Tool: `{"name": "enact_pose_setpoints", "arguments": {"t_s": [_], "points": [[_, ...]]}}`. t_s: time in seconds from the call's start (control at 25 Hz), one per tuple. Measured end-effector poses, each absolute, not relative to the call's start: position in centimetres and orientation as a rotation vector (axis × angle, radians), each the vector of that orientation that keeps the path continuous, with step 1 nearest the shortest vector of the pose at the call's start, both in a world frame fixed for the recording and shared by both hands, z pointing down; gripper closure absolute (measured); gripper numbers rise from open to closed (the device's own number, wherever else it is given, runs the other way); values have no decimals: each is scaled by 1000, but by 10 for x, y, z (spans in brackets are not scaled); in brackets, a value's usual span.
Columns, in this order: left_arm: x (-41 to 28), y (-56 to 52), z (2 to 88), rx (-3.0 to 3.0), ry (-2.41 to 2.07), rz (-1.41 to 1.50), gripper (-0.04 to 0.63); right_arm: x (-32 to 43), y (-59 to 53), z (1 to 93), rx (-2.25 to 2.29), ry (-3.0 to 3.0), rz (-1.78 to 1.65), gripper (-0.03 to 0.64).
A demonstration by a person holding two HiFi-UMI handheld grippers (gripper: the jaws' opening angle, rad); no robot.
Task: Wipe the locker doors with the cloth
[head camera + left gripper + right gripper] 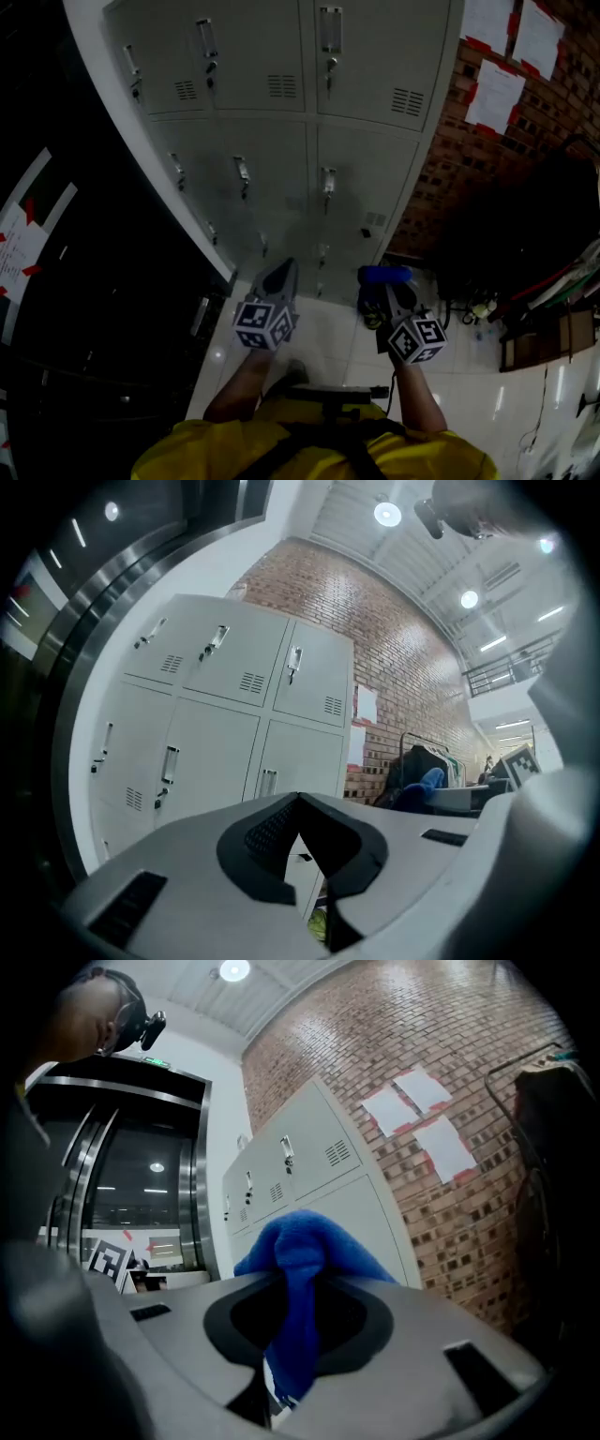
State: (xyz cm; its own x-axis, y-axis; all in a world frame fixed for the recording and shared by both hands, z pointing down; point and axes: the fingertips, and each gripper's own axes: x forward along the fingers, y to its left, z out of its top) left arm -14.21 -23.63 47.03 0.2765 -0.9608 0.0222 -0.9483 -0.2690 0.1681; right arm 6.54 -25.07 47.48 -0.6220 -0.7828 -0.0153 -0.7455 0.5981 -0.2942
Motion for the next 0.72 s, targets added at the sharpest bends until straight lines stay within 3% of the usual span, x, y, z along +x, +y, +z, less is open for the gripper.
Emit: {"name": "enact_pose_setpoints", "arguments": {"t_s": [0.48, 0.72], "points": [[-153, -355, 451, 2539, -1652, -61, 594, 71, -459, 330, -1515, 2495, -60, 545], [-117, -393, 455, 2568, -1581, -76, 594, 84, -532, 344, -1584, 2510, -49, 546]]}}
